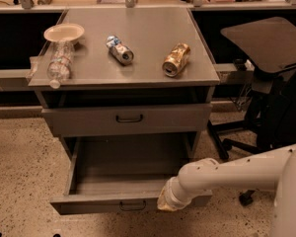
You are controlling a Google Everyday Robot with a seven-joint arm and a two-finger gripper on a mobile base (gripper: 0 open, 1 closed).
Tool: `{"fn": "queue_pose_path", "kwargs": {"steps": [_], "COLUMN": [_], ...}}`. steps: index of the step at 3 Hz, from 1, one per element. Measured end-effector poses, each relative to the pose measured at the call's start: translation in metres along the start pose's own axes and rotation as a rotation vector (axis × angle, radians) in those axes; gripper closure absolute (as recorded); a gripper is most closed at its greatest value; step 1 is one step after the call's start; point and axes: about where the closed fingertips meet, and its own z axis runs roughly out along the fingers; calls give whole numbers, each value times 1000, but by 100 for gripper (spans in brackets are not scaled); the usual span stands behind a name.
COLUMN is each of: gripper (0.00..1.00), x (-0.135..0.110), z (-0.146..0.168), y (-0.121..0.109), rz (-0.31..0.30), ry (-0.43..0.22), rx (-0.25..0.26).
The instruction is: Close middle drawer
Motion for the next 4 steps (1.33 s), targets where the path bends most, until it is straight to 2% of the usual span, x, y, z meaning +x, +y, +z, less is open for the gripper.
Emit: {"fn": "queue_pose_path", "kwargs": {"steps": [1, 2, 3, 4], "gripper": [100, 100, 100, 100], "x": [6, 7, 6, 7], "z": [16, 17, 25, 27], "y": [-5, -5, -15, -19], "rz": [0, 0, 1, 5], "ry": [19, 18, -18, -36], "rx": [66, 77, 120, 138]}}
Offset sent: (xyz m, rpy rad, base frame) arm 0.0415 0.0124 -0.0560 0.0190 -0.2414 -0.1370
